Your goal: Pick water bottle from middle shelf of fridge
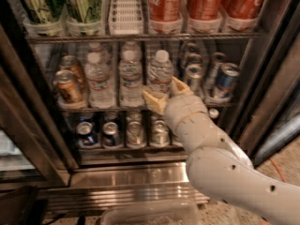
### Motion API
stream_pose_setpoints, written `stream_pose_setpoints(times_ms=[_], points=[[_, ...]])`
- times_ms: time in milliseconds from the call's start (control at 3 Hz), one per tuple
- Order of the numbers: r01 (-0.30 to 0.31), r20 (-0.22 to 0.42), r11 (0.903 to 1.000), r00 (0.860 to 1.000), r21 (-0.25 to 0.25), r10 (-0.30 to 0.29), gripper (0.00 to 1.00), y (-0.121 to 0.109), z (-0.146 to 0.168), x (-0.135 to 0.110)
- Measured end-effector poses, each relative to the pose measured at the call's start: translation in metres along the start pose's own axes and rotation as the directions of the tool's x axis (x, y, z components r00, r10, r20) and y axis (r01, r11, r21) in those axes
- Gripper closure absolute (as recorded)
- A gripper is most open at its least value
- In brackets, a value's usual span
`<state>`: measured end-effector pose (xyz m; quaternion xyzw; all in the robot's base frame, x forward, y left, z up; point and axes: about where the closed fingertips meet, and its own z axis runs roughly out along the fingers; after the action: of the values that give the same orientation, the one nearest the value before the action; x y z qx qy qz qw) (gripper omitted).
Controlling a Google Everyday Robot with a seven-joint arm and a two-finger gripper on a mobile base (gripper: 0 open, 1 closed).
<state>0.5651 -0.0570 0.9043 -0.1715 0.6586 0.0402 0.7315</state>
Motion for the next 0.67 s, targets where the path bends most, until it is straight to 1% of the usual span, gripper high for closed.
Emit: stream_pose_setpoints(times_ms=[667], points=[[0.003, 0.009, 1.0000, 1.000, -0.003, -0.003, 1.00, 0.0017, -0.0017, -0.0001]])
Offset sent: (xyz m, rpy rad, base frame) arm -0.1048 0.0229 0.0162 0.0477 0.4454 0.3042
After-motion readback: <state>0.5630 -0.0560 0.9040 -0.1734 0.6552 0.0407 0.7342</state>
